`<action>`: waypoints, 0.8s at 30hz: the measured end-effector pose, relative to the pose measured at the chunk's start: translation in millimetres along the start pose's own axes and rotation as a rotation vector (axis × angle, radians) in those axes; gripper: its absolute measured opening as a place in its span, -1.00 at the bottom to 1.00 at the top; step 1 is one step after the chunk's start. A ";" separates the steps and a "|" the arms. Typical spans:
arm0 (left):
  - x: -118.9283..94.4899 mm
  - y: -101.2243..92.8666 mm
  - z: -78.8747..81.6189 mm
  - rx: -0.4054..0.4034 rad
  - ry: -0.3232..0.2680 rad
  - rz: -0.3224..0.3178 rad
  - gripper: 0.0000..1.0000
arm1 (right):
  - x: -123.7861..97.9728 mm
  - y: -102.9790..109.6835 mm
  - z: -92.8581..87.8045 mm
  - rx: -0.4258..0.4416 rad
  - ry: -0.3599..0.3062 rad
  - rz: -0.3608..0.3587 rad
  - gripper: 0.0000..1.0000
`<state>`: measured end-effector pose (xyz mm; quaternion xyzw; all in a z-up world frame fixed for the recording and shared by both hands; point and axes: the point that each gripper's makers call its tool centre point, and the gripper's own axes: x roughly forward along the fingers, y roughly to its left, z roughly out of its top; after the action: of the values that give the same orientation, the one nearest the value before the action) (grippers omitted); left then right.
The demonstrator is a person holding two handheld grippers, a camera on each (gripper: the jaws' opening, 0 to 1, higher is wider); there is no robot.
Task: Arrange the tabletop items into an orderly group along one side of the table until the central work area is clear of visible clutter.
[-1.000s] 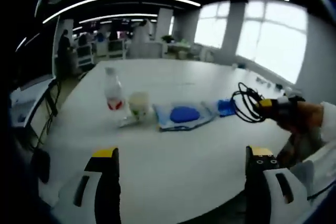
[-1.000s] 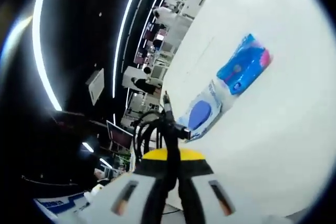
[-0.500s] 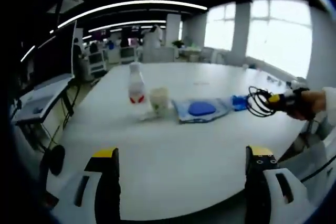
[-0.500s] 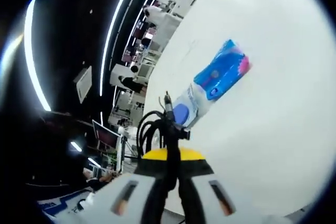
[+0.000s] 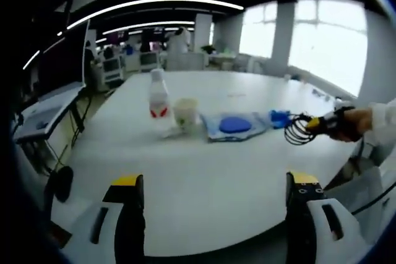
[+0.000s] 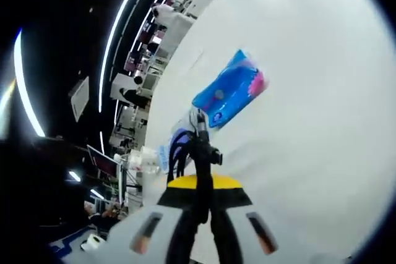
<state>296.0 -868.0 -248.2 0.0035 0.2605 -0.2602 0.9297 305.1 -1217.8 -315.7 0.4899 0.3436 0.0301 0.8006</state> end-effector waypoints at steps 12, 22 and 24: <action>-1.0 7.6 -0.1 -0.065 -0.002 0.020 0.64 | 8.7 -27.9 11.5 -0.039 0.027 -0.075 -0.96; 1.1 6.9 -3.9 -0.069 0.016 0.012 0.63 | 7.7 -50.4 11.3 -0.103 0.037 -0.155 -0.94; 1.6 8.6 -4.5 -0.087 0.017 0.014 0.63 | 7.5 -53.9 12.2 -0.104 0.037 -0.167 -0.94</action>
<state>299.1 -860.7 -254.0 -0.0330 0.2794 -0.2418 0.9286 302.4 -1252.2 -359.6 0.4168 0.3962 -0.0100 0.8180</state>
